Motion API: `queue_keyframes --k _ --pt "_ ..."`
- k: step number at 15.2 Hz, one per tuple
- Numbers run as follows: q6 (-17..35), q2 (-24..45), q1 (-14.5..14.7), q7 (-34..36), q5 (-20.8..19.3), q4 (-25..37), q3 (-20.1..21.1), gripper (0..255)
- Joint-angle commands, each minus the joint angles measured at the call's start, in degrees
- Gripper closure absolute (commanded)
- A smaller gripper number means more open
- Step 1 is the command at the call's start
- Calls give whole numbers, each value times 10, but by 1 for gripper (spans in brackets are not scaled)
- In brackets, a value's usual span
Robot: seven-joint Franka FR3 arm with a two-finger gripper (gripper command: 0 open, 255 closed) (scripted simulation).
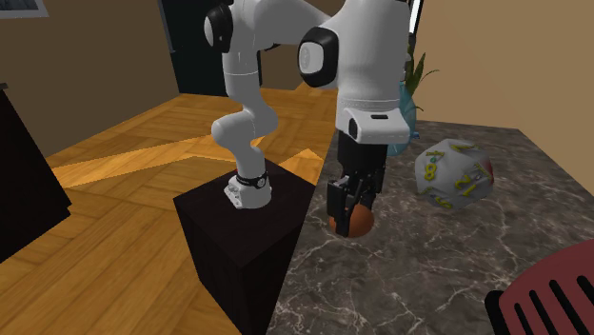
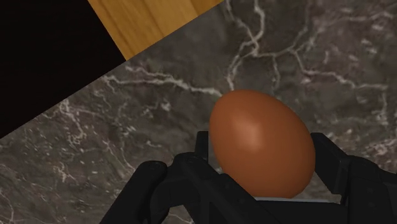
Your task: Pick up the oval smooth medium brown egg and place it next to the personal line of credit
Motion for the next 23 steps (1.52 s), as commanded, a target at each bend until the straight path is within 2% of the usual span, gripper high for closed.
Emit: queue_keyframes --k 1,23 --pt "-13 0 0 -1 0 13 0 255" --pt "-189 31 -1 -20 10 220 0 255"
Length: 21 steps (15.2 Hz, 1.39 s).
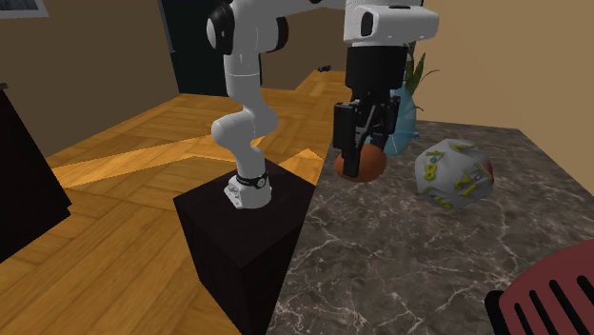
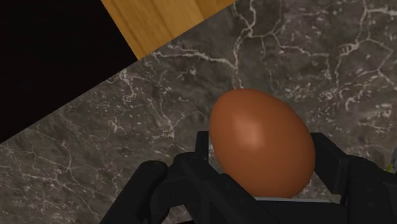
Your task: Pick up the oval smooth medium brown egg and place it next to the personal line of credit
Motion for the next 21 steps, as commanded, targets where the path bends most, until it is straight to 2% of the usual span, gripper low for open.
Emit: queue_keyframes --k 1,11,21 --pt "-9 -4 7 11 -3 3 6 255" --pt "-17 -66 77 150 -28 -67 75 255" --pt "-43 -65 141 288 -39 -59 151 255"
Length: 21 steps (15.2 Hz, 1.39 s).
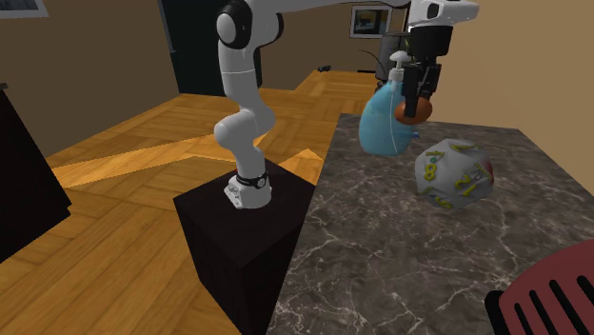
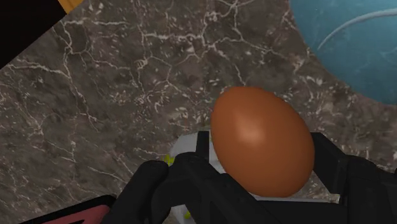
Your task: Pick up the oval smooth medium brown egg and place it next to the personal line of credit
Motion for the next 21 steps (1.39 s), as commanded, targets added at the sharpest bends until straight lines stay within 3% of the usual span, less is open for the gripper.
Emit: queue_keyframes --k 1,12,21 --pt "-6 10 14 30 -2 12 16 255" --pt "-56 88 90 172 -26 112 91 255" --pt "22 61 85 180 -20 9 88 255"
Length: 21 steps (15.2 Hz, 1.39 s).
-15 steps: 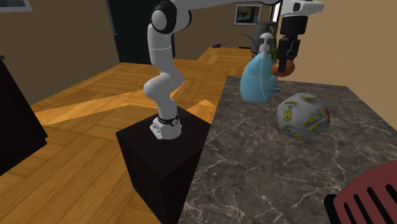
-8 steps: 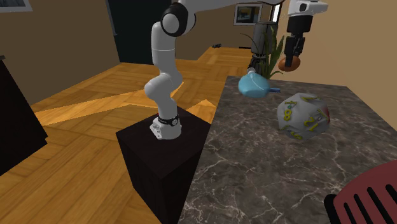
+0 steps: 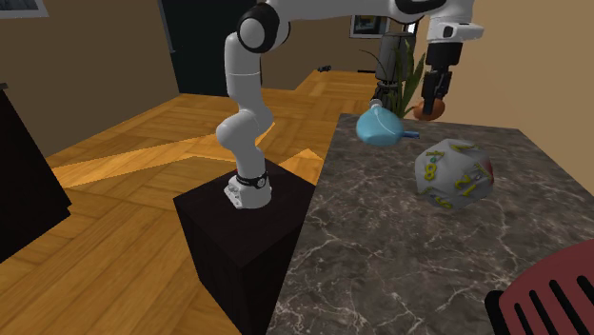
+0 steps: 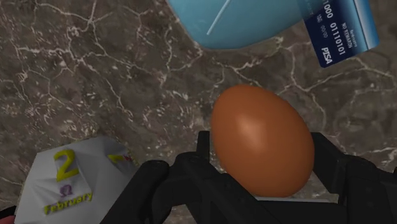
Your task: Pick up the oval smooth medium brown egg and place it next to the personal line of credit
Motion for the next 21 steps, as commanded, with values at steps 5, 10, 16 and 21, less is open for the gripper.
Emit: queue_keyframes --k 5,10,16,21 --pt "49 -11 -2 6 2 -59 -1 255" --pt "88 -15 -3 12 2 -103 -2 255" --pt "118 -16 -3 16 1 -134 -3 255" --pt "118 -16 -3 16 1 -134 -3 255"
